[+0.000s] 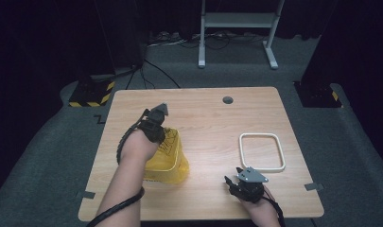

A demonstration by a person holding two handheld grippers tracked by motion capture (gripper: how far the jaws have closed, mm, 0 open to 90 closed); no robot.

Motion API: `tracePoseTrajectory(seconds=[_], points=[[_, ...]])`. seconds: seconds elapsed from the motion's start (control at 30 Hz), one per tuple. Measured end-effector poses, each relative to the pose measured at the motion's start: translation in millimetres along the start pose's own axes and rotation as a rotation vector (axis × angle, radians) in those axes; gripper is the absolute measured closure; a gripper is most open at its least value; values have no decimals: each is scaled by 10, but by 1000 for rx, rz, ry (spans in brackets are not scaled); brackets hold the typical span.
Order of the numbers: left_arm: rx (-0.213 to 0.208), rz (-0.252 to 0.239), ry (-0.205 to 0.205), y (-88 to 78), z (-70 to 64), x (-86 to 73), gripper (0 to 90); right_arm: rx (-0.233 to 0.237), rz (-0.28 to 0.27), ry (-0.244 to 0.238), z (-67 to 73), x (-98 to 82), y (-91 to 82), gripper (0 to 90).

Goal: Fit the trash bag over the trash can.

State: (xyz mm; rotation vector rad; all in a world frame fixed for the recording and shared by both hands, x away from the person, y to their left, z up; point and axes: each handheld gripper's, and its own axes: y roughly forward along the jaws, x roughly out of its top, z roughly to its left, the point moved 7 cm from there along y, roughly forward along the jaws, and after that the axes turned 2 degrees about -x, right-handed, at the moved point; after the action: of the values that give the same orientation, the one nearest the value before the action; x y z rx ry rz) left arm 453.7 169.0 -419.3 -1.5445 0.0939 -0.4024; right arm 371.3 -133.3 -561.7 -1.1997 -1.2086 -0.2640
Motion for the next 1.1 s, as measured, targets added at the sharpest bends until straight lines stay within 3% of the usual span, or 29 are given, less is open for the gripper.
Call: tracePoseTrajectory(seconds=[0.1,0.23,0.4,0.47,0.53,0.7,0.77,0.9,1.0,1.1], points=[[39,-14,-11,-251,194,-162,613,1,-5,-3,10,9,-4,410],[68,-34,-18,-378,507,-379,530,14,-23,-5,73,86,-36,401],[79,-47,-54,-233,900,-612,487,62,-65,-4,252,307,-98,395],[81,-57,-45,-100,1024,-675,460,78,-70,-20,346,401,-80,394],[72,-34,-57,81,1108,-739,442,87,-61,-45,445,481,-28,392],[21,-12,-41,528,1139,-841,421,118,-56,-45,657,743,152,391],[11,-22,-56,640,1137,-856,422,117,-62,-40,701,847,242,390],[-12,-78,-57,779,1140,-859,425,96,-68,-9,722,999,455,389],[-73,-127,-59,834,1109,-854,426,95,-66,0,751,1068,604,389],[-86,-160,-51,870,1074,-847,427,90,-73,0,770,1122,687,389]])
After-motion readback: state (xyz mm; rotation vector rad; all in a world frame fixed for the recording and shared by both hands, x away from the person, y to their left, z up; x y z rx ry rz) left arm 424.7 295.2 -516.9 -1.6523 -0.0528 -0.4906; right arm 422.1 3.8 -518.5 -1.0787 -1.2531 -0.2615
